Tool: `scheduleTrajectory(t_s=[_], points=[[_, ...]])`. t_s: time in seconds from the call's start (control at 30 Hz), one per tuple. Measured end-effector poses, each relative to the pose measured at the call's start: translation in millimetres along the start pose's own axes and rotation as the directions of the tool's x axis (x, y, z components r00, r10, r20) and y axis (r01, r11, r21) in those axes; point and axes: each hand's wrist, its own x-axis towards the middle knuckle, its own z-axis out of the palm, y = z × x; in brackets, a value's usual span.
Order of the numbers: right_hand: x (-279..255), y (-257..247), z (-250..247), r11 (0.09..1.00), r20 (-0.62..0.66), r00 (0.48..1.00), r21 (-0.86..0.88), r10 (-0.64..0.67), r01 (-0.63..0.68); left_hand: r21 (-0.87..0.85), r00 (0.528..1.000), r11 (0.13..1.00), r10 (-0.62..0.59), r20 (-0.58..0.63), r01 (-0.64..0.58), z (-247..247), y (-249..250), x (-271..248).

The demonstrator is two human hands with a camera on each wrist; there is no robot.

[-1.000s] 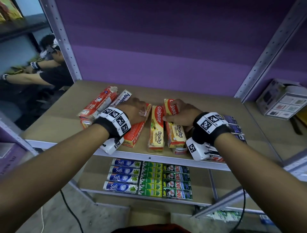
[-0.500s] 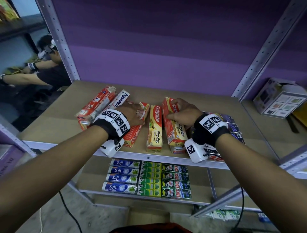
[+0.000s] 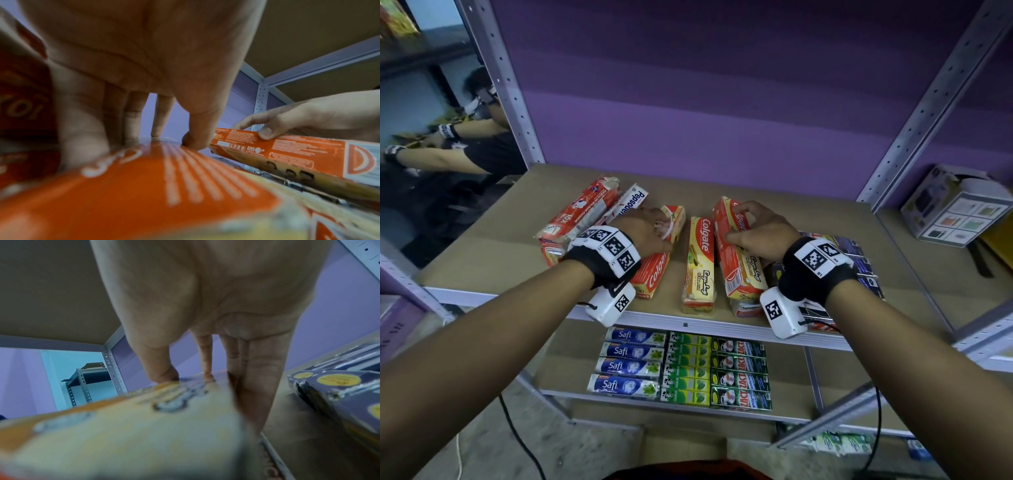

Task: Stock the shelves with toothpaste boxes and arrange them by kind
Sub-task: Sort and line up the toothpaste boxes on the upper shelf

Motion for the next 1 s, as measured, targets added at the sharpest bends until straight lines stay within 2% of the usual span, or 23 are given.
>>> scheduleTrajectory(t_s=[0.17, 0.27, 0.37, 0.57, 0.73, 0.87, 1.0], points=[[-5, -17, 10, 0.998, -0.006, 0.998, 0.011, -0.061, 0.061, -0.122, 0.997, 0.990, -0.080, -0.023, 0.077, -24, -3, -3], [-3, -29, 22, 0.996, -0.015, 0.996, 0.008, -0.085, 0.085, -0.175, 0.992, 0.982, -0.091, -0.082, 0.076, -38, -9, -7], [2, -38, 35, 0.996, -0.007, 0.996, -0.027, -0.085, 0.085, -0.181, 0.987, 0.981, -0.094, -0.130, 0.070, -49, -19, -12], [7, -47, 48, 0.984, -0.043, 0.996, -0.166, -0.080, 0.071, -0.148, 0.985, 0.987, -0.091, -0.144, 0.070, -54, -26, -17], [7, -41, 32, 0.999, -0.002, 1.000, -0.041, -0.019, 0.019, -0.156, 0.990, 0.985, -0.090, -0.111, 0.072, -52, -23, -17], [9, -21, 12, 0.982, -0.044, 0.999, -0.188, 0.012, -0.020, -0.149, 0.991, 0.987, -0.079, -0.106, 0.063, -50, -17, -15], [10, -5, 11, 0.925, 0.010, 1.000, -0.378, 0.029, -0.024, -0.124, 0.994, 0.992, -0.049, -0.094, 0.037, -47, -8, -14]])
